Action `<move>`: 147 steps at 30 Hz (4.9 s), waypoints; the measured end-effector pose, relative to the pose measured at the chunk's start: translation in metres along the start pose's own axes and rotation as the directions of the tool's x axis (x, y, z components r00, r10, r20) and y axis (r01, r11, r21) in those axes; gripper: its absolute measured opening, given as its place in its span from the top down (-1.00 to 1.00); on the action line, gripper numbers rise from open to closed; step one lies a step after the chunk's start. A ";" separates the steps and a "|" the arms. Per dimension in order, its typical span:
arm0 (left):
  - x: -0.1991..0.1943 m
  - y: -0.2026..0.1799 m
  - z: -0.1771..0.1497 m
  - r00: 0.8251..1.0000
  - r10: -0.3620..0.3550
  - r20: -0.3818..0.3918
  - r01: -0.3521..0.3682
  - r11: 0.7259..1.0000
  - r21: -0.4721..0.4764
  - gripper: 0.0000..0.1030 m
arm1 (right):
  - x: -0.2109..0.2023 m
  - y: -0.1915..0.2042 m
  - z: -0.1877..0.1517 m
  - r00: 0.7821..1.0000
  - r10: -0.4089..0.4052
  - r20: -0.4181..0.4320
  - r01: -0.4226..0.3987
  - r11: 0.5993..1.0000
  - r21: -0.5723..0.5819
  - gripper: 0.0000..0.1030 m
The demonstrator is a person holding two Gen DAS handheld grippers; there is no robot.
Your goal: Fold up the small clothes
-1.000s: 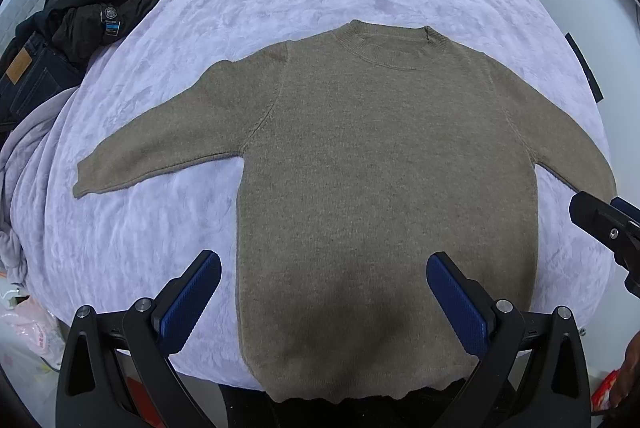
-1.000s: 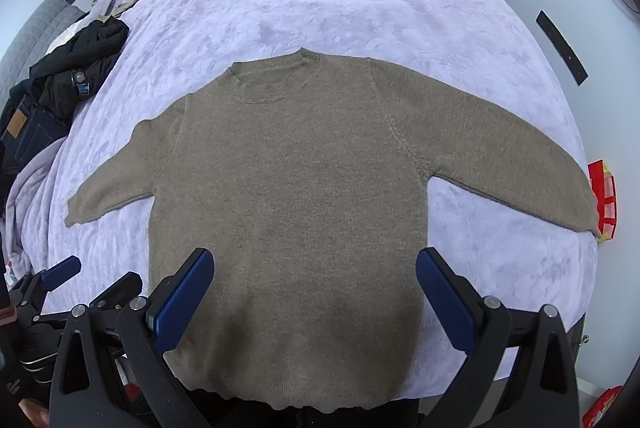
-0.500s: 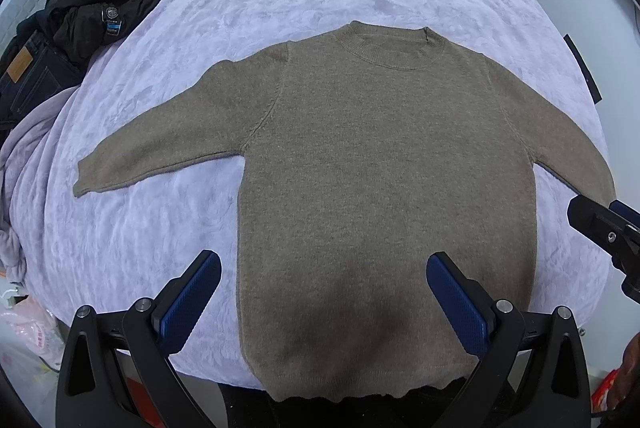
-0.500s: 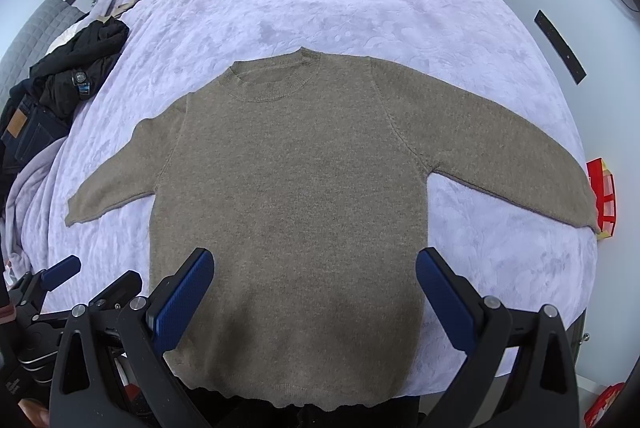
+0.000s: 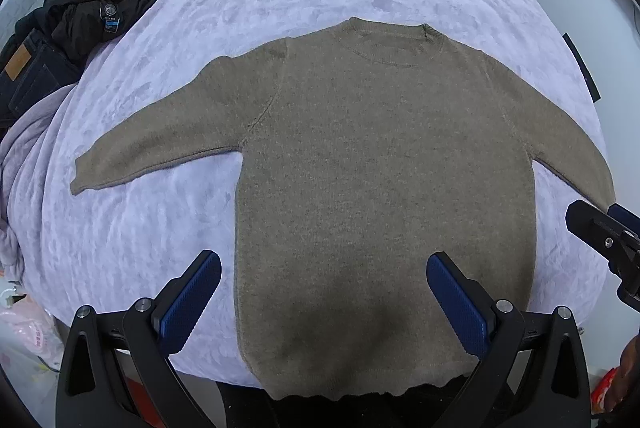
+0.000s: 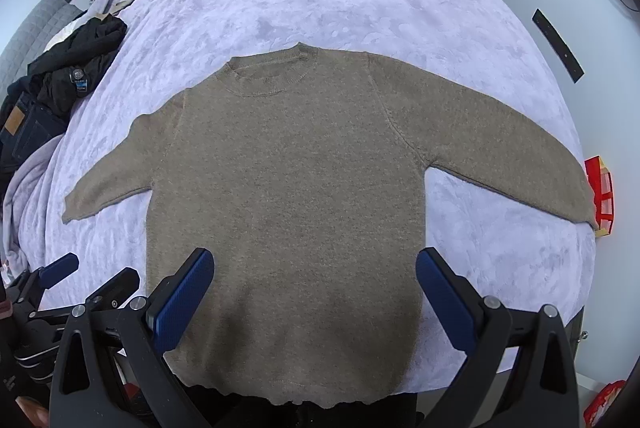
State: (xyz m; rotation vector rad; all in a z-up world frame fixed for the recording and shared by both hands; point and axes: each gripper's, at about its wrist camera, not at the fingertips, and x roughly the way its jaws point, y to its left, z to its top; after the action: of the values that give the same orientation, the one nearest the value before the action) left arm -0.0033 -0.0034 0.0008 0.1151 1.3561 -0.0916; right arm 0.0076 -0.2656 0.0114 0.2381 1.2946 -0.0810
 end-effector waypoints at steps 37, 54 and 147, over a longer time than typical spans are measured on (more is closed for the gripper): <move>0.127 0.026 -0.003 0.998 -0.034 -0.060 0.030 0.997 -0.074 -1.00 | 0.128 0.014 0.005 0.994 0.101 0.050 -0.099 0.994 -0.035 -0.97; 0.157 0.191 0.014 0.974 -0.177 0.141 0.220 0.888 -0.404 -1.00 | 0.153 0.108 0.017 0.968 0.250 0.003 -0.247 0.956 -0.156 -0.92; 0.225 0.157 0.180 0.918 -0.361 0.165 0.391 0.894 -0.220 0.21 | 0.183 -0.019 0.122 0.888 0.403 0.222 -0.419 0.908 0.026 0.65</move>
State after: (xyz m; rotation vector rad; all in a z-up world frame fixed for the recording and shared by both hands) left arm 0.2397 0.1283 -0.1768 -0.3647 1.2442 -0.2495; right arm 0.1691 -0.2981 -0.1354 0.5499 1.0058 0.2055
